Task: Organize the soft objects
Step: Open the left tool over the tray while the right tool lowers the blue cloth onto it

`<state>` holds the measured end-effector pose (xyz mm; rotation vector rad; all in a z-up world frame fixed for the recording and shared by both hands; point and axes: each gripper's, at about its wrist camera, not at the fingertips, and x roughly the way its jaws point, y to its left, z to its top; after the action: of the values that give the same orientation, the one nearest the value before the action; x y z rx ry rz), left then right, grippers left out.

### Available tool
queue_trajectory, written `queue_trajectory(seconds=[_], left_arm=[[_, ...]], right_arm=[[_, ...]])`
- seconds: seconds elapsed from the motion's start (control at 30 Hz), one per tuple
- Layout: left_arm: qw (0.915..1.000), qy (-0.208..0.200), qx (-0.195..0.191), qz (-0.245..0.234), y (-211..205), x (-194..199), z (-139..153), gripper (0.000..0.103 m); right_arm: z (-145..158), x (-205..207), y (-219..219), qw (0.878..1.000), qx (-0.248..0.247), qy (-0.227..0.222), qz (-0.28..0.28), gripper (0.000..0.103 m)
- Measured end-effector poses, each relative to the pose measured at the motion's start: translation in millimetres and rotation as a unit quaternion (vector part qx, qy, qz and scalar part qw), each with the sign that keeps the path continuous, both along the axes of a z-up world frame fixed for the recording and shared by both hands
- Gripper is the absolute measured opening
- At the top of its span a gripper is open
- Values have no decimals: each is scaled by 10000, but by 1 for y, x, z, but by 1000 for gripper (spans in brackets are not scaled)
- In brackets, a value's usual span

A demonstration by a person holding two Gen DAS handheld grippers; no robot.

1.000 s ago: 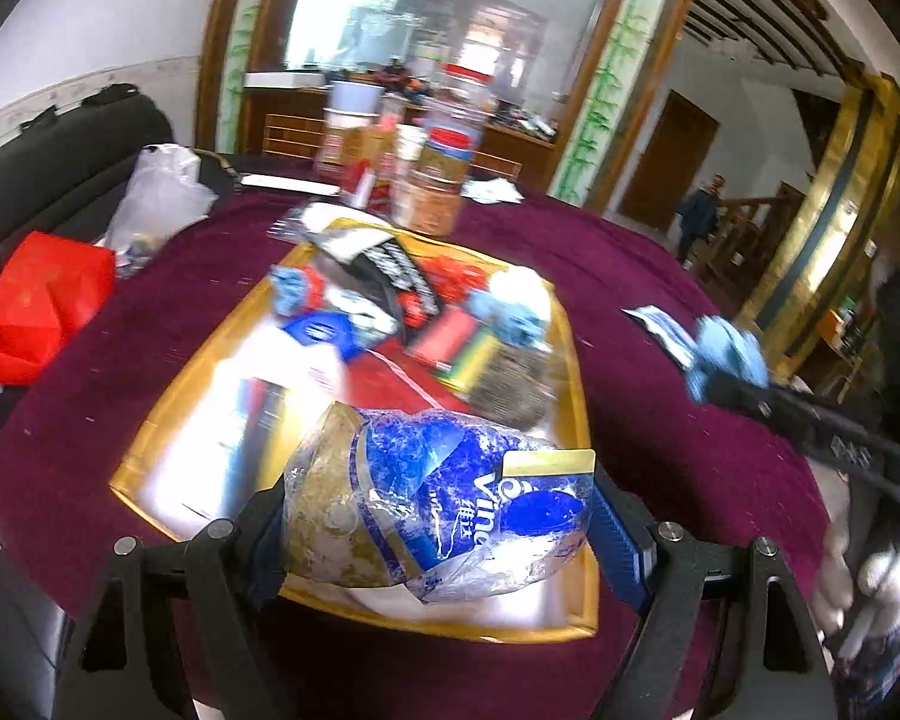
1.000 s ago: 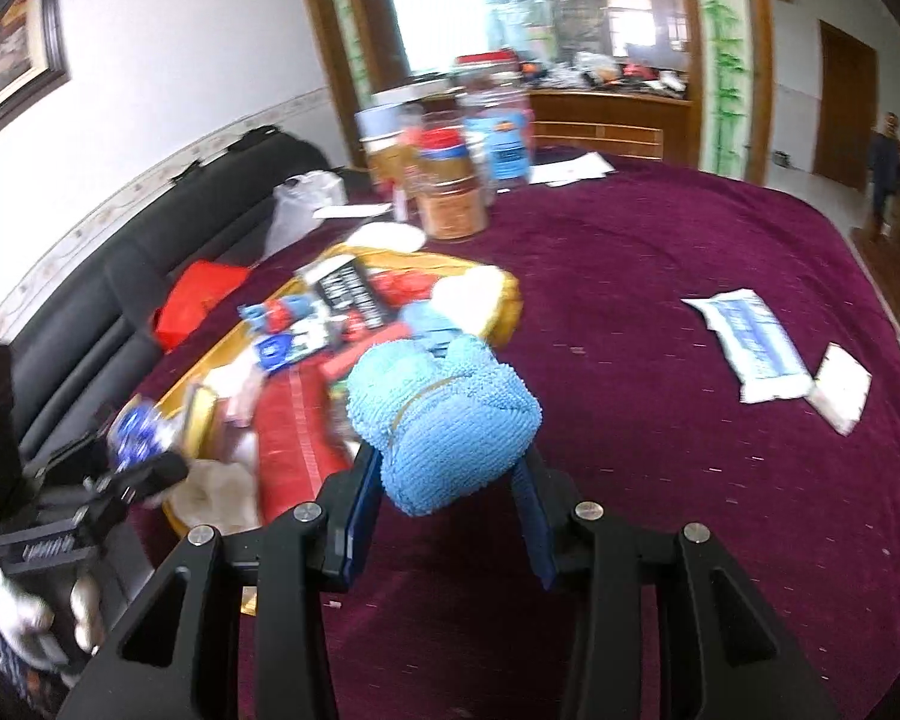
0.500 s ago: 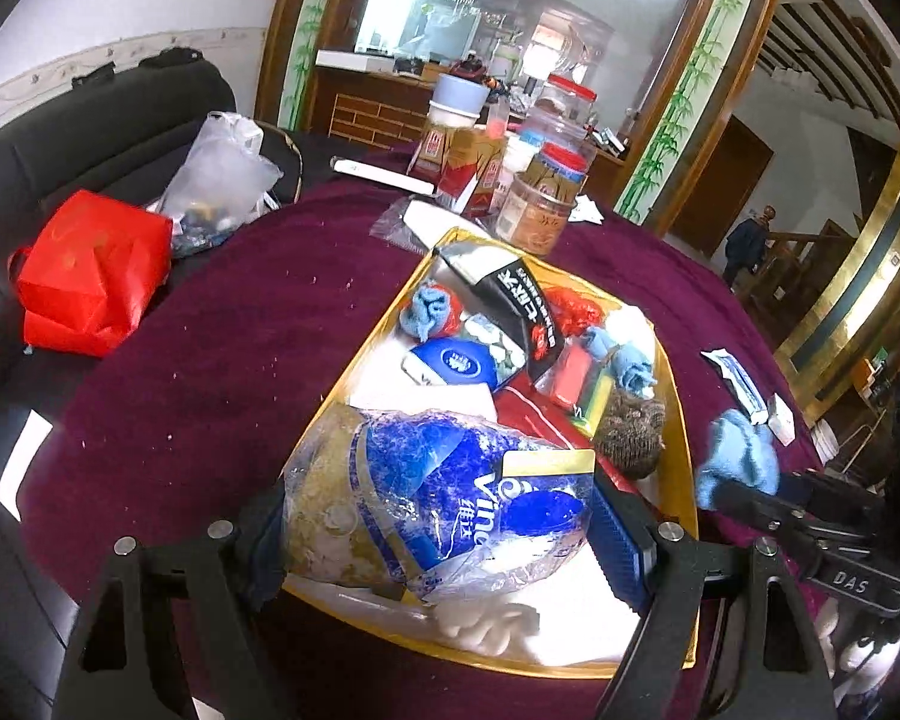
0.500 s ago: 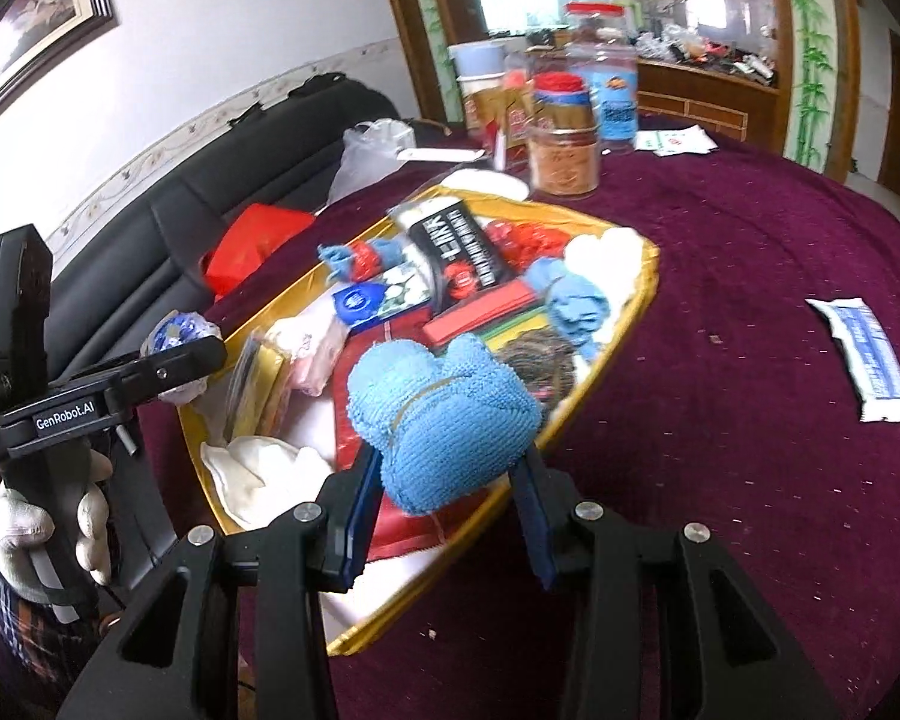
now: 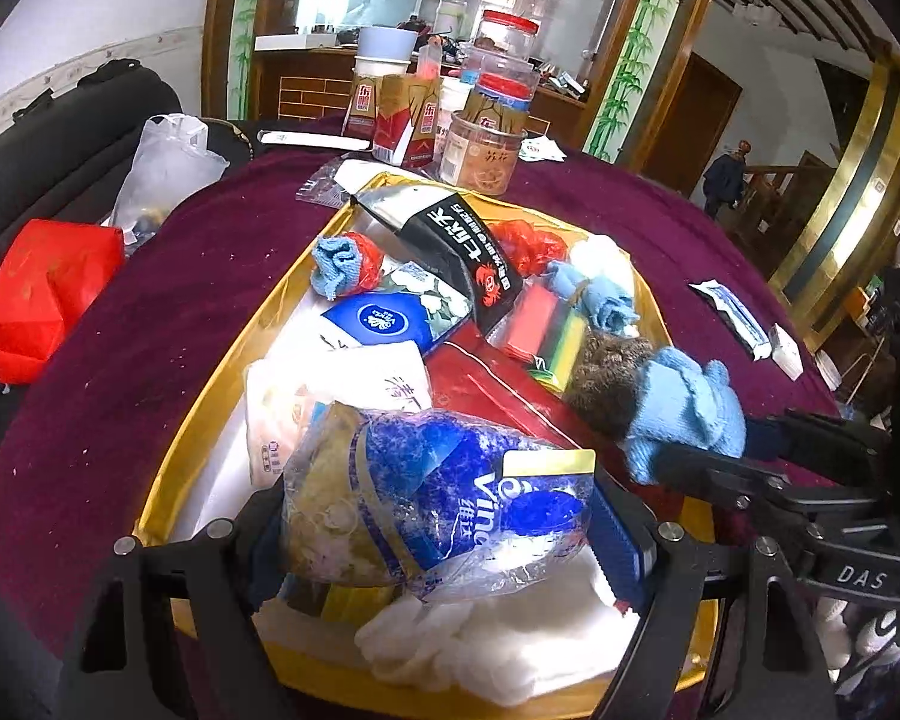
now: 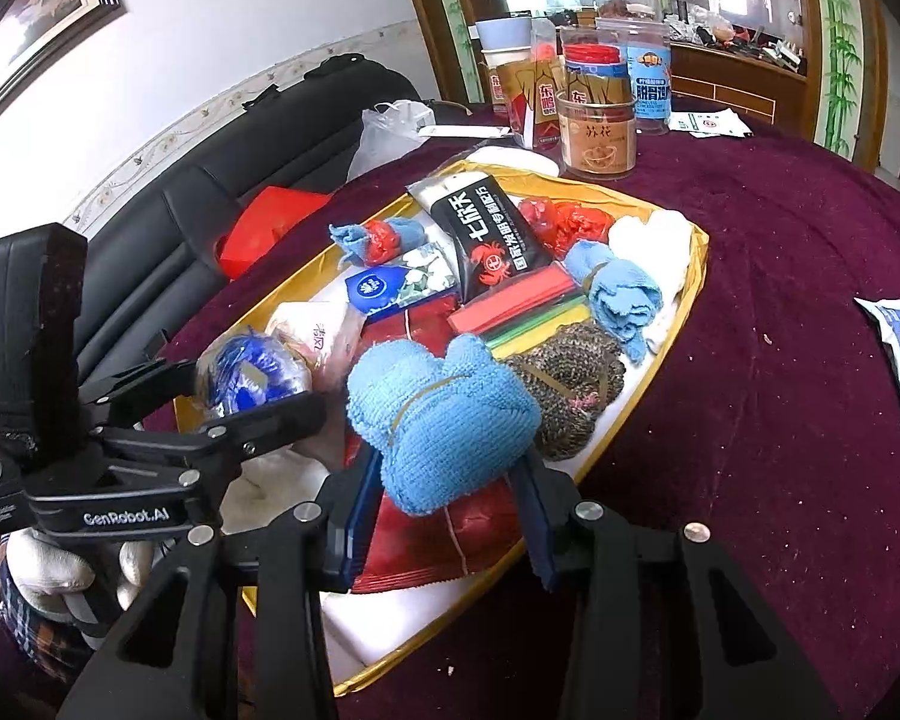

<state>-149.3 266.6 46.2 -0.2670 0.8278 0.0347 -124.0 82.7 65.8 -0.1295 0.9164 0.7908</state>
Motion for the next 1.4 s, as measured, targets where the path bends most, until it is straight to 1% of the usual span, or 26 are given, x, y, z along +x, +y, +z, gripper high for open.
queue_trajectory(seconds=[0.1, 0.17, 0.27, 0.33, 0.4, 0.5, 0.57, 0.67, 0.77, 0.9, 1.1, 1.23, 1.3, 1.33, 1.37, 1.4], left_arm=[[10000, 7, 14, 11, 1, 4, -1, 86], [9999, 47, 157, 5, -1, 7, -3, 87], [9987, 135, 501, 14, -6, 12, -7, 89], [9957, 257, 893, -24, -14, 15, -11, 91], [9951, 220, 956, -93, -18, 13, -12, 92], [9967, 152, 763, -228, -21, 10, -7, 92], [9980, 84, 596, -197, -18, 7, -1, 92], [9992, -183, 345, 7, -5, -4, 12, 93], [9987, -452, 105, 220, 10, -20, 22, 93], [9973, -569, -146, 432, 27, -32, 22, 93], [9968, -503, -248, 573, 40, -37, 13, 93], [9963, -482, -342, 617, 42, -38, 9, 93], [9961, -505, -359, 624, 41, -40, 9, 93], [9960, -516, -359, 632, 41, -41, 9, 93], [9959, -528, -353, 643, 41, -42, 10, 93], [9958, -536, -347, 655, 41, -43, 10, 93]], right_arm=[[-2, 5, -1, 10000, -43, -21, -42, 41], [-3, 10, -3, 9999, -30, -4, -100, 41], [-5, 17, -7, 9998, -24, 14, -210, 40], [-6, 21, -9, 9997, -18, 43, -254, 40], [-7, 24, -10, 9996, -8, 62, -269, 40], [-5, 26, -9, 9996, -41, 29, -276, 40], [-5, 27, -8, 9996, -35, 64, -255, 40], [-6, 25, -3, 9998, -59, 155, -147, 41], [-8, 19, 4, 9996, -156, 254, 10, 41], [-9, 0, 8, 9990, -258, 311, 198, 41], [-10, -34, 6, 9974, -376, 399, 474, 41], [-8, -50, 9, 9973, -554, 95, 464, 41], [-9, -55, 10, 9970, -604, 23, 476, 41], [-9, -57, 11, 9968, -630, -11, 487, 44], [-9, -60, 11, 9967, -638, -38, 503, 49], [-9, -62, 12, 9967, -614, -28, 530, 52]])
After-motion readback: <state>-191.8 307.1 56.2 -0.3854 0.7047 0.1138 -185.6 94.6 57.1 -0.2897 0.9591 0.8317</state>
